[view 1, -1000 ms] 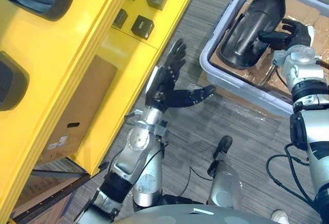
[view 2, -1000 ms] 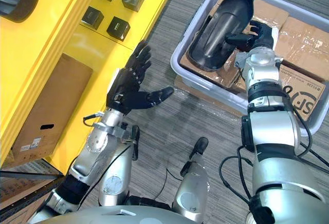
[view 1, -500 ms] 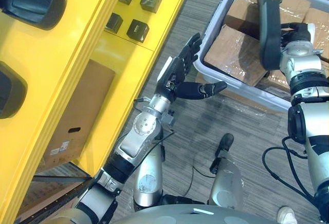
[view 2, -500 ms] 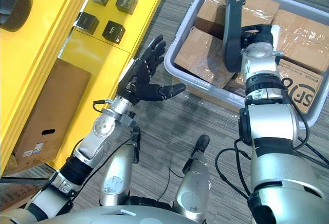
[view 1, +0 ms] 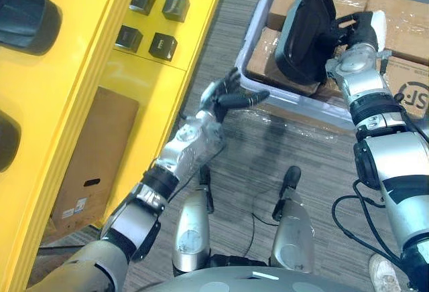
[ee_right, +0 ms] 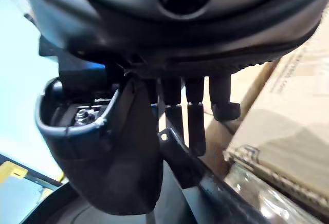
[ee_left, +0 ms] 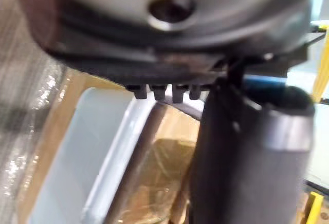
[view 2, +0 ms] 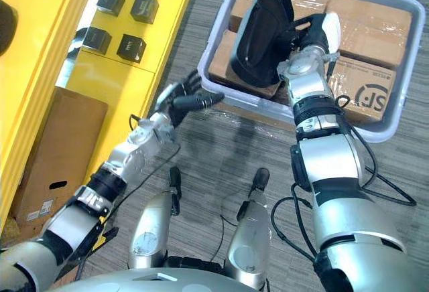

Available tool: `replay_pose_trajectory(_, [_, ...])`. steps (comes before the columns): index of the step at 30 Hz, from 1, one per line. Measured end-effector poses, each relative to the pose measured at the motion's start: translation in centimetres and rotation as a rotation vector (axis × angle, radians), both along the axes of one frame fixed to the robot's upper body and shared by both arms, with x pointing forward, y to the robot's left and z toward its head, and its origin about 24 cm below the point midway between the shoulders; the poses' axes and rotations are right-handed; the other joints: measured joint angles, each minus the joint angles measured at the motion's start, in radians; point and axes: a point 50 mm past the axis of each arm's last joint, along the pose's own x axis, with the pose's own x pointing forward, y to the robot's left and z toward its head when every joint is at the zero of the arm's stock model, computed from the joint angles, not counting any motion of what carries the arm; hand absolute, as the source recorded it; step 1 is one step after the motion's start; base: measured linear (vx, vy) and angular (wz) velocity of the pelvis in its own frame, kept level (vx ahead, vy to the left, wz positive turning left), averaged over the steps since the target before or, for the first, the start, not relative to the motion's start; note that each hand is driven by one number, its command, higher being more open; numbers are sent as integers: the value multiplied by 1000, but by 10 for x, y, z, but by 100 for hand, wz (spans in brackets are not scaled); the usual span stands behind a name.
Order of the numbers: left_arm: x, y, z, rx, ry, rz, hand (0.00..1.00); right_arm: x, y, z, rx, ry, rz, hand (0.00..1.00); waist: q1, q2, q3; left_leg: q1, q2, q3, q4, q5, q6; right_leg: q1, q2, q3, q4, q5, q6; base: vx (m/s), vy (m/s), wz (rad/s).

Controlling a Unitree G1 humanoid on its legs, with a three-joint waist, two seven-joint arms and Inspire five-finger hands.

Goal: Walk over and take three plastic housings, then place them on the shelf

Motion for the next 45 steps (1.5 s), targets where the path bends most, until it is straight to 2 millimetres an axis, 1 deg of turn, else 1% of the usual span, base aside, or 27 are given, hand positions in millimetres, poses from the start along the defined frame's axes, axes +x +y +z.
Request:
replay_pose_trajectory(1, [2,1,4,-16,-4,4,100,0,1,2,-6,-18,3,0,-4,-3,2,2,1,2,0,0,0,0,1,2,0,0,0,-5,9,-12])
replay_pose_trajectory(3, [6,4,12,-110,8,20,100,0,9,10,-75,-70,6,0,-19,-15,5,9,8,9,-1,-2,-2,0,8,6,0,6,-7,-2,5,-13])
replay_pose_trajectory(5, [7,6,12,-170,28,24,100,-1,12,14,-124,-101,0,0,-22,-26,4,19,11,23,-1,-3,-4,-1,11,22,-3,8,-9,2,12,-20])
replay_pose_trajectory(7, [8,8,13,-221,41,36,100,-1,15,20,-129,-132,-2,0,-31,-37,6,17,12,28,-1,-4,-4,-1,15,27,-18,19,-9,-14,17,-13])
replay_pose_trajectory(8, [9,11,12,-251,63,55,100,-1,19,23,-139,-149,2,0,-39,-45,7,16,13,32,-1,-4,-4,-1,16,28,-26,24,-9,-27,18,-9])
replay_pose_trajectory(10, [11,15,5,-284,115,90,100,-1,24,25,-177,-163,8,0,-47,-53,6,16,16,38,2,-5,-5,-1,19,32,-36,30,-10,-29,19,-9])
replay_pose_trajectory(15, [15,24,-9,-369,219,137,100,-1,30,25,-255,-168,19,0,-45,-61,8,11,30,42,6,-6,-9,-2,35,33,-51,37,-15,-18,7,-6])
replay_pose_trajectory(18, [15,24,-8,-506,258,75,100,-1,36,26,-317,-178,42,0,-46,-67,11,10,31,42,6,-7,-10,-3,36,33,-51,37,-15,4,11,0])
replay_pose_trajectory(20, [16,21,-3,-540,250,33,100,0,40,26,-364,-182,61,0,-45,-74,12,5,31,42,7,-7,-10,-7,36,33,-51,37,-15,4,17,0])
replay_pose_trajectory(22, [18,16,9,-554,206,-24,100,-1,49,29,-409,-201,102,0,-49,-82,15,-10,31,39,13,-7,-11,-17,36,31,-51,40,-16,3,14,2])
replay_pose_trajectory(25, [18,11,18,-604,169,-90,100,-1,60,30,-487,-215,163,0,-51,-85,16,-11,31,38,14,-8,-10,-17,36,30,-51,41,-15,10,23,1])
replay_pose_trajectory(30, [17,6,27,-621,84,-169,100,-1,72,27,-568,-226,241,0,-53,-86,16,-11,31,37,14,-8,-10,-16,36,30,-51,41,-16,0,0,0])
replay_pose_trajectory(34, [15,0,26,-574,68,-187,100,-1,79,25,-593,-236,281,0,-55,-88,16,-11,31,36,16,-8,-10,-15,36,30,-51,41,-16,0,0,0])
replay_pose_trajectory(38, [12,-10,23,-435,51,-199,100,-1,92,22,-623,-251,333,0,-64,-98,16,-11,31,36,17,-8,-10,-15,36,30,-51,41,-16,0,0,0])
replay_pose_trajectory(40, [11,-15,21,-342,49,-185,100,-2,103,21,-622,-274,374,0,-70,-105,16,-10,31,36,17,-8,-10,-14,36,30,-51,41,-16,0,0,0])
replay_pose_trajectory(42, [10,-21,19,-277,63,-172,100,-4,107,21,-628,-292,398,0,-69,-105,16,-10,31,36,17,-8,-10,-14,36,31,-51,41,-16,0,0,0])
replay_pose_trajectory(45, [10,-24,14,-228,89,-136,100,-10,115,20,-632,-344,449,0,-70,-105,16,-7,31,37,16,-8,-10,-13,36,32,-51,42,-15,0,0,0])
